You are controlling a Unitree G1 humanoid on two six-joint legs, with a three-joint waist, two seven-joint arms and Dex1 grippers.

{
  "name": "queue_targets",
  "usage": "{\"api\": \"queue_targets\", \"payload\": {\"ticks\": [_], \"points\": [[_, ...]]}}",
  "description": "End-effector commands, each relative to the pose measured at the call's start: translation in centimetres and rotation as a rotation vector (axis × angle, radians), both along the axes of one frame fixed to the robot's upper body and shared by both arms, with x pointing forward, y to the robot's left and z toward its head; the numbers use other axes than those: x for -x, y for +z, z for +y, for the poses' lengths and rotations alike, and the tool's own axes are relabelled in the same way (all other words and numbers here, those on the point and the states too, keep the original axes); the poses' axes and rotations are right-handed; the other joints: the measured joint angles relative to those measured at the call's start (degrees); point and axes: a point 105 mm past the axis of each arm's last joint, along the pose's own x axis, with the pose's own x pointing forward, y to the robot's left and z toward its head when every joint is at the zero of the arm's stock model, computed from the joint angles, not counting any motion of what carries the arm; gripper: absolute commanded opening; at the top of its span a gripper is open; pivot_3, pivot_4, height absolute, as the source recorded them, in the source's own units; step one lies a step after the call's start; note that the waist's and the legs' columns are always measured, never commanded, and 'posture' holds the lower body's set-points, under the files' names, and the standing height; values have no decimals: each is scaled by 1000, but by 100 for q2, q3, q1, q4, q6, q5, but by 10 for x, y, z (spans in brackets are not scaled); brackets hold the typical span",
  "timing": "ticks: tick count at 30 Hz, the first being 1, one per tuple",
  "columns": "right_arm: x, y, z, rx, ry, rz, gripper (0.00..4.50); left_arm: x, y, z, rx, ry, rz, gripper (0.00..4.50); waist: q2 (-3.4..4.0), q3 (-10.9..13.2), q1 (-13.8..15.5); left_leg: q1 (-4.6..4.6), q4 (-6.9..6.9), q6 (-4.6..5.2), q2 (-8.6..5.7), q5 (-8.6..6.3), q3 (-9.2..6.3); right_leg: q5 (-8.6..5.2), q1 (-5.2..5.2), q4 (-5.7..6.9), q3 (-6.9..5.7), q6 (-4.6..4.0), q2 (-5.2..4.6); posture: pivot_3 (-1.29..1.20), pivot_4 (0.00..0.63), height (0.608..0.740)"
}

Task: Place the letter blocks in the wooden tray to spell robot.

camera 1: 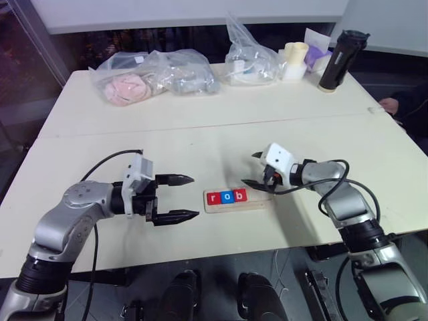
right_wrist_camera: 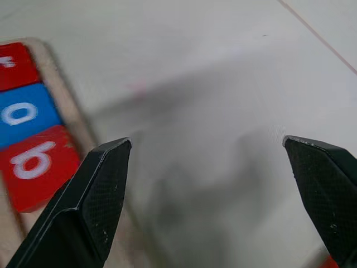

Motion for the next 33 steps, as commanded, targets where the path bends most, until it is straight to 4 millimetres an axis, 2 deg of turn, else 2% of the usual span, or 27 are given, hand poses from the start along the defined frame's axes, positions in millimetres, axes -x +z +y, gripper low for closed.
{"api": "queue_targets", "payload": {"ticks": [1, 9, 16, 22, 33], "points": [[6, 14, 10, -15, 45, -53, 4440, 1, 7, 2, 0, 3, -35, 4500, 0, 0, 0, 0, 1, 0, 0, 0, 0, 0, 0, 0, 0, 0, 0, 0, 150, 725], [12, 12, 15, 13, 95, -48, 4440, 0, 7, 2, 0, 13, -37, 4500, 0, 0, 0, 0, 0, 0, 0, 0, -1, 0, 1, 0, 0, 0, 1, 0, 150, 725], [-2, 15, 12, 9, 43, -79, 4440, 1, 6, 1, 4, 11, -37, 4500, 0, 0, 0, 0, 2, 0, 0, 0, 0, 0, 1, 0, 0, 0, 1, 0, 150, 725], [-6, 13, 12, 33, 56, -81, 4440, 0, 7, 0, 5, 10, -38, 4500, 0, 0, 0, 0, 0, 0, 0, 0, 0, 0, 1, 0, -1, 0, 1, 0, 150, 725], [6, 6, 18, 55, 129, -52, 4440, 0, 7, 1, 4, 19, -41, 4500, 0, 0, 1, 0, 1, 0, 0, 0, 0, 0, 1, 0, -1, 0, 2, 0, 150, 725]]}}
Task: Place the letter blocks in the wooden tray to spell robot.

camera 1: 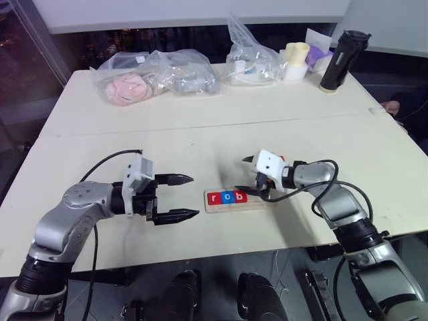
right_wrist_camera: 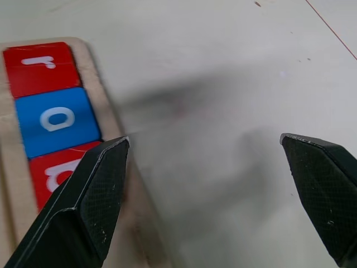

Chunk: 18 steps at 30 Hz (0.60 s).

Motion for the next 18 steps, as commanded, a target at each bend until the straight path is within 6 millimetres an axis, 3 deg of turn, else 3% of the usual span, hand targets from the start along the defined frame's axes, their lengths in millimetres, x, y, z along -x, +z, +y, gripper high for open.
{"api": "queue_targets", "payload": {"ticks": [1, 6, 12, 15, 18], "points": [[3, 11, 5, -12, 30, -46, 4440, 2, 8, 1, 4, 0, -42, 4500, 0, 0, -1, 0, 0, 0, 0, 0, 0, 0, 0, 0, 0, 0, 0, 0, 150, 725], [-12, 32, -2, -78, -75, -116, 4440, 2, 8, 1, 4, 0, -42, 4500, 0, 0, -1, 0, 0, 0, 0, 0, 0, 0, 0, 2, 0, 0, 0, 0, 150, 725], [-36, 59, -37, -233, -435, -187, 4440, 3, 7, 0, 6, -1, -43, 4500, 0, 0, 10, 0, -1, -1, 0, 0, 0, 0, -3, 5, 2, -1, 0, 0, 150, 725], [-40, 54, -60, -298, -669, -137, 4440, 3, 6, -1, 9, -3, -42, 4500, 0, 0, 8, 0, -1, -1, 0, 0, -1, 0, -4, 6, 5, -1, -1, 0, 150, 725], [-36, 44, -70, -359, -829, -60, 4440, 3, 6, -2, 12, -11, -39, 4500, 1, -1, 6, 0, -3, -2, 0, 1, 0, -1, -8, 13, 7, -2, 0, 0, 150, 725]]}}
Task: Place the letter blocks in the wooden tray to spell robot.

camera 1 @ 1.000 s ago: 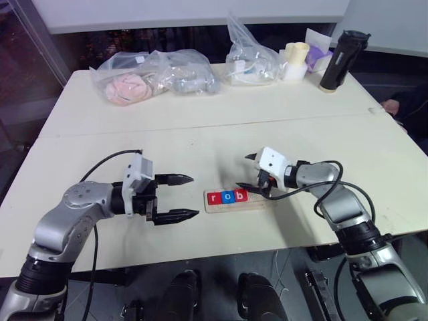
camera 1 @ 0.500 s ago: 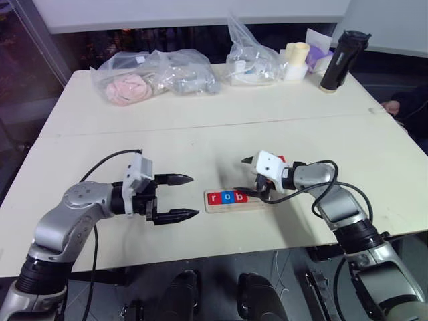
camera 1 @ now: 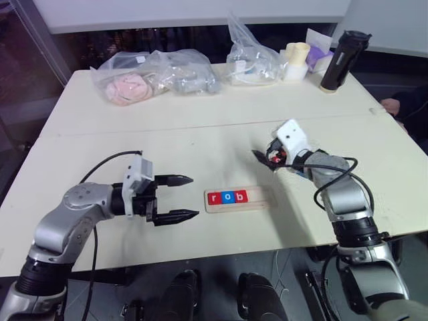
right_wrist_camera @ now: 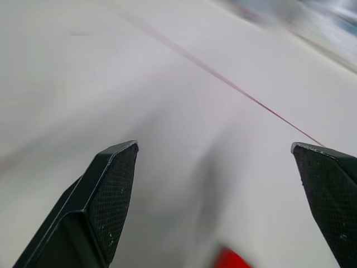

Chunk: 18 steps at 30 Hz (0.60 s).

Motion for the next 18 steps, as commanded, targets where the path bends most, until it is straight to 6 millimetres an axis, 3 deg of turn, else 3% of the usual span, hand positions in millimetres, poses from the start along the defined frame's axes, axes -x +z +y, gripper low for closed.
{"api": "queue_targets", "payload": {"ticks": [1, 12, 18], "points": [[6, 1, -13, -102, -171, 37, 4440, 3, 8, -2, 12, -19, -44, 4500, 0, 0, -2, 0, 0, 0, 0, 0, 1, 0, -2, 3, 1, 0, 0, 0, 150, 725], [11, -43, -19, -244, -349, 241, 4440, 0, 9, -3, 6, -31, -50, 4500, 2, -1, -25, 5, 3, -2, -1, 3, 4, -1, -7, 25, 4, -1, 2, 0, 150, 725], [7, -56, -20, -272, -372, 302, 4440, -1, 10, -2, 1, -26, -53, 4500, 0, -2, -24, 21, 3, -1, 0, 3, 5, -1, 9, 25, 5, -1, 3, 0, 150, 725]]}}
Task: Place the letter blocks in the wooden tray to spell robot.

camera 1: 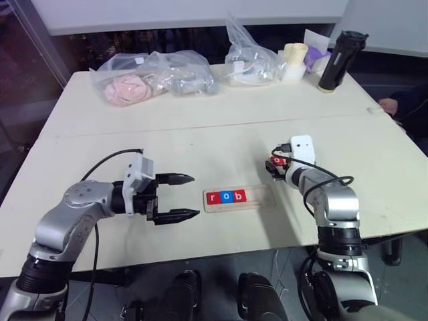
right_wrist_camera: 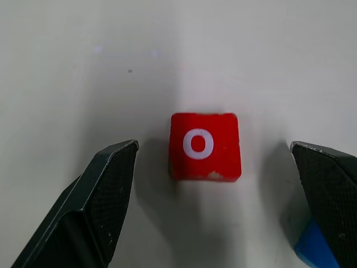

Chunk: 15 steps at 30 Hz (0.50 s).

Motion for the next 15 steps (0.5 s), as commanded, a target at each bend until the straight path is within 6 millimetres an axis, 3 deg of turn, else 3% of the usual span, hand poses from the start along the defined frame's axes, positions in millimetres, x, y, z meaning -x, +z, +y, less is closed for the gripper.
{"api": "queue_targets", "payload": {"ticks": [1, 3, 7, 8, 11, 15], "points": [[-2, -7, -4, -17, -18, 30, 4205, 0, 7, 0, 3, -8, -39, 4500, -1, -1, 6, 2, 0, 0, 0, 0, 0, 0, 3, 0, 0, 0, 0, 0, 150, 725], [-3, -4, -2, -18, -15, 20, 3500, 0, 6, 0, 3, -5, -38, 4500, -1, -1, 12, 3, 0, 0, 0, 0, 0, 0, 3, 0, 0, 0, 0, 0, 150, 725], [-2, 0, 0, 12, -2, 6, 1371, 0, 6, 0, 4, -1, -37, 4500, -1, -1, -22, 3, -2, 0, 0, 0, 0, 0, 1, 0, 1, 0, 0, 0, 150, 725], [-1, 2, -1, 40, 2, 0, 1163, 0, 5, -1, 5, 0, -37, 4500, 0, -1, -26, 3, -3, 0, 0, 0, 0, -1, 0, 0, 1, 0, 1, 0, 150, 725], [7, 18, -5, 144, 21, -47, 1177, 0, 5, -1, 7, -2, -36, 4500, 1, 0, -16, 1, -5, 0, 0, 0, 0, -1, -2, 1, 1, 0, 0, 0, 150, 725], [38, 38, -12, 143, 22, -33, 1177, 0, 3, -2, 9, -5, -32, 4500, 4, 2, 9, -6, -5, 0, -1, 0, 0, -3, -8, 0, 3, 2, -3, 0, 150, 725]]}}
